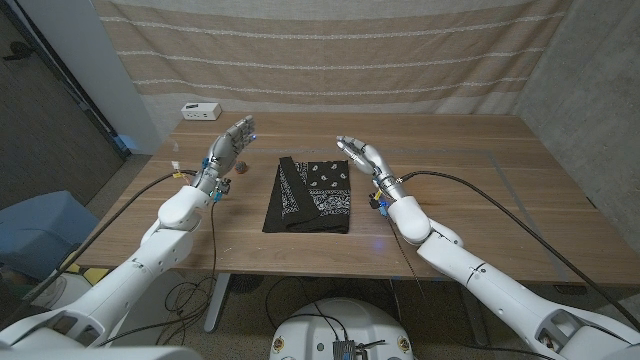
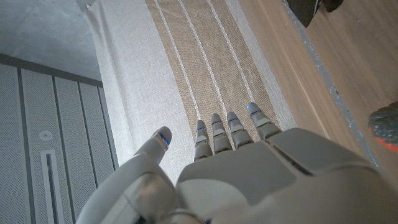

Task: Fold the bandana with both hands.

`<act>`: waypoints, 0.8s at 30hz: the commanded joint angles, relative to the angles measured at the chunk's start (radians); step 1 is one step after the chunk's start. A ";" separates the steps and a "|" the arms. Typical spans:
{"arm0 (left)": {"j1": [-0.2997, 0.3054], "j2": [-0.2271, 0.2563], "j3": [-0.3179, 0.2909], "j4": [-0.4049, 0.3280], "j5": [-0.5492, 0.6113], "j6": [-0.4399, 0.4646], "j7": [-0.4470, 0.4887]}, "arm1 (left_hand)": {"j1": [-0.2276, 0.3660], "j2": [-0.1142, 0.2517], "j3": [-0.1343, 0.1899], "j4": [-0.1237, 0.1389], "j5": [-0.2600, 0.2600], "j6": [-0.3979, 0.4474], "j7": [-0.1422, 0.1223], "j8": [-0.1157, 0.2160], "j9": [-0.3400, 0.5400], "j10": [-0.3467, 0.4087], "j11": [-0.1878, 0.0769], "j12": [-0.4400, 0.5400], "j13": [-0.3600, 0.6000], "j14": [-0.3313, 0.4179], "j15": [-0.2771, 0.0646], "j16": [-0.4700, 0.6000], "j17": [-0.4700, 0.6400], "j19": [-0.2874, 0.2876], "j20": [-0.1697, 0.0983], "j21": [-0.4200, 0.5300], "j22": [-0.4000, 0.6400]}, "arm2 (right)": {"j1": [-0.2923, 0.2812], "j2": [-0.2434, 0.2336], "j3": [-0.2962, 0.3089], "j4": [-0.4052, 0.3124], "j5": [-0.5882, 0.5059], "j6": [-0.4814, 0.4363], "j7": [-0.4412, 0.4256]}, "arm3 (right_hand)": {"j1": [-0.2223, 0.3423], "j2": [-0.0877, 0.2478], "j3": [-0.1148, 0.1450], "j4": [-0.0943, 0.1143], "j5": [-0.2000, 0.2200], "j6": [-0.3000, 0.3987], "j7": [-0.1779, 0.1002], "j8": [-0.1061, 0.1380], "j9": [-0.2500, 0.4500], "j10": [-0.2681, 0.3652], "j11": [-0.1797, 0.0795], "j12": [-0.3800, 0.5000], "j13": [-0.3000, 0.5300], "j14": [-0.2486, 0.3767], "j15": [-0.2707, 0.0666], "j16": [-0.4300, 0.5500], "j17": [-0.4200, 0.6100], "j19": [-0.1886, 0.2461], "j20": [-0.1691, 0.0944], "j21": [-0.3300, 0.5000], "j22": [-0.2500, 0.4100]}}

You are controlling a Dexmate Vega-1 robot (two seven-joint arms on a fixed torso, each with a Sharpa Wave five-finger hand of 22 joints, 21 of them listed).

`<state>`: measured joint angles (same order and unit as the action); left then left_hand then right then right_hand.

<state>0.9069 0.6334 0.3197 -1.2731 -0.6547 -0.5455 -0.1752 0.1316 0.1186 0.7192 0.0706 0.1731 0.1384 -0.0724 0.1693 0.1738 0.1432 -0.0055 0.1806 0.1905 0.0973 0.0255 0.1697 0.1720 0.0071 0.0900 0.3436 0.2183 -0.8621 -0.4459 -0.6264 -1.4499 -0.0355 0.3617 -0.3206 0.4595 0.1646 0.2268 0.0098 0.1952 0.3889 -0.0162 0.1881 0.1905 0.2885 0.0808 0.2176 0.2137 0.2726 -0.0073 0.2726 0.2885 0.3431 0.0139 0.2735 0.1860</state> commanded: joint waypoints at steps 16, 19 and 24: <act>0.049 -0.038 -0.091 0.030 -0.201 0.055 -0.170 | -0.041 -0.053 -0.046 0.000 -0.004 -0.017 0.006 0.005 0.000 -0.024 -0.003 0.006 0.000 -0.030 -0.006 0.004 0.002 -0.014 -0.005 -0.006 -0.003 | -0.021 0.032 0.115 0.057 0.251 0.071 0.048 | -0.016 -0.016 0.006 0.002 -0.009 -0.001 0.010 0.004 0.000 0.011 0.018 -0.002 0.000 -0.001 0.016 -0.011 -0.007 -0.002 0.014 -0.007 0.000; 0.044 -0.040 -0.097 0.045 -0.214 0.057 -0.197 | -0.045 -0.055 -0.049 0.001 -0.003 -0.019 0.012 0.005 0.000 -0.025 -0.003 0.007 -0.001 -0.034 -0.007 0.004 0.002 -0.014 -0.004 -0.006 -0.003 | -0.026 0.031 0.126 0.054 0.259 0.070 0.040 | -0.018 -0.018 0.006 0.001 -0.010 0.000 0.013 0.005 0.000 0.017 0.022 0.000 -0.001 0.005 0.018 -0.010 -0.009 0.001 0.017 -0.007 0.000; 0.043 -0.043 -0.107 0.058 -0.233 0.062 -0.231 | -0.052 -0.048 -0.051 0.008 0.001 -0.022 0.022 0.005 0.000 -0.024 -0.002 0.009 -0.001 -0.036 -0.009 0.006 0.003 -0.011 -0.008 -0.006 -0.004 | -0.037 0.030 0.140 0.038 0.231 0.055 -0.011 | -0.023 -0.018 0.008 0.001 -0.010 0.013 0.019 0.010 -0.001 0.029 0.026 0.003 -0.002 0.026 0.016 -0.006 -0.014 0.014 0.019 -0.004 0.000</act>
<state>0.9506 0.5983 0.2373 -1.2476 -0.8400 -0.4955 -0.3355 0.0869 0.0739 0.6694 0.0730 0.1731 0.1136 -0.0585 0.1693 0.1722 0.1226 -0.0095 0.1855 0.1866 0.0623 0.0177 0.1697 0.1722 0.0014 0.0842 0.3397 0.2137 -0.8824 -0.4180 -0.5199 -1.3965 0.1877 0.4296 -0.2779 0.4436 0.1487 0.2268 0.0099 0.1886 0.3949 -0.0032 0.1896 0.1907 0.3020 0.1040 0.2176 0.2090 0.2794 0.0095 0.2623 0.2738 0.3502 0.0288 0.2698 0.1862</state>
